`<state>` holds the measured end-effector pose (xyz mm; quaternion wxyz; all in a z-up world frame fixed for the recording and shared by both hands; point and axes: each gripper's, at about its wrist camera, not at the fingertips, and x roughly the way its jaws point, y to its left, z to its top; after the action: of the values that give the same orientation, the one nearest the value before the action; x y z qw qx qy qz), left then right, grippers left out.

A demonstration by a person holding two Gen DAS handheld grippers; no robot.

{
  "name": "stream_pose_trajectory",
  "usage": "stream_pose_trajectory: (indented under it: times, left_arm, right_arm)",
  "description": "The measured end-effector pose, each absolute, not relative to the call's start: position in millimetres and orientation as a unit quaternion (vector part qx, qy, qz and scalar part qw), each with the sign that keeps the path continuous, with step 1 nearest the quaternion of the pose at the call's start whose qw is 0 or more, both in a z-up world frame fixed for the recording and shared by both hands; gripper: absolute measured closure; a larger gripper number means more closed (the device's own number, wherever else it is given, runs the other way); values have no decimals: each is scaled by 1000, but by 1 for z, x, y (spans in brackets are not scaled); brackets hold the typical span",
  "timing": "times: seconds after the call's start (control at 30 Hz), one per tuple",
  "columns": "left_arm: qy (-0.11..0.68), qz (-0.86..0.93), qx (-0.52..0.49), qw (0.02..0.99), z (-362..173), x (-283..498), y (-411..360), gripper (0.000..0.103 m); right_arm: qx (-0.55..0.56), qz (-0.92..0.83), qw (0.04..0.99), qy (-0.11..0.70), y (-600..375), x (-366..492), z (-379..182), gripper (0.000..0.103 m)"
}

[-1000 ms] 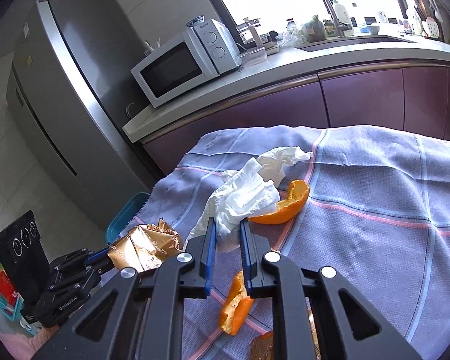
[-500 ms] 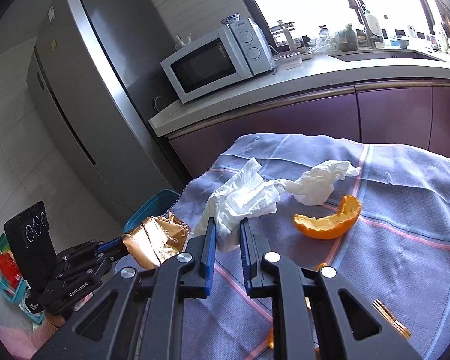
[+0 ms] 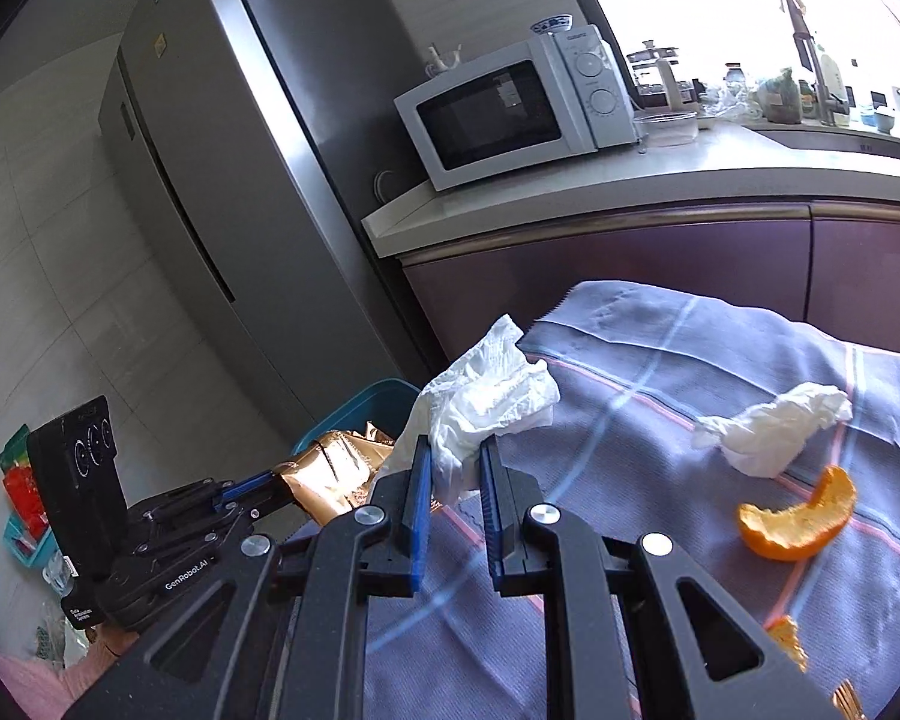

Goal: Collect trash
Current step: 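Carry the gold wrapper and tissue over the teal bin and open both grippers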

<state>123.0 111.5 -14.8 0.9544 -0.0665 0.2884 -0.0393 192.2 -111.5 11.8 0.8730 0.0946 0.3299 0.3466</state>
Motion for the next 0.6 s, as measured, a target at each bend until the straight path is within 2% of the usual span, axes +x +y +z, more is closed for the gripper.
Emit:
stream_pose_trajectory:
  times: [0.6]
  left_arm:
    - [310, 89, -86, 943, -36, 140, 214, 93]
  right_arm:
    - [36, 402, 836, 373, 24, 247, -14, 89]
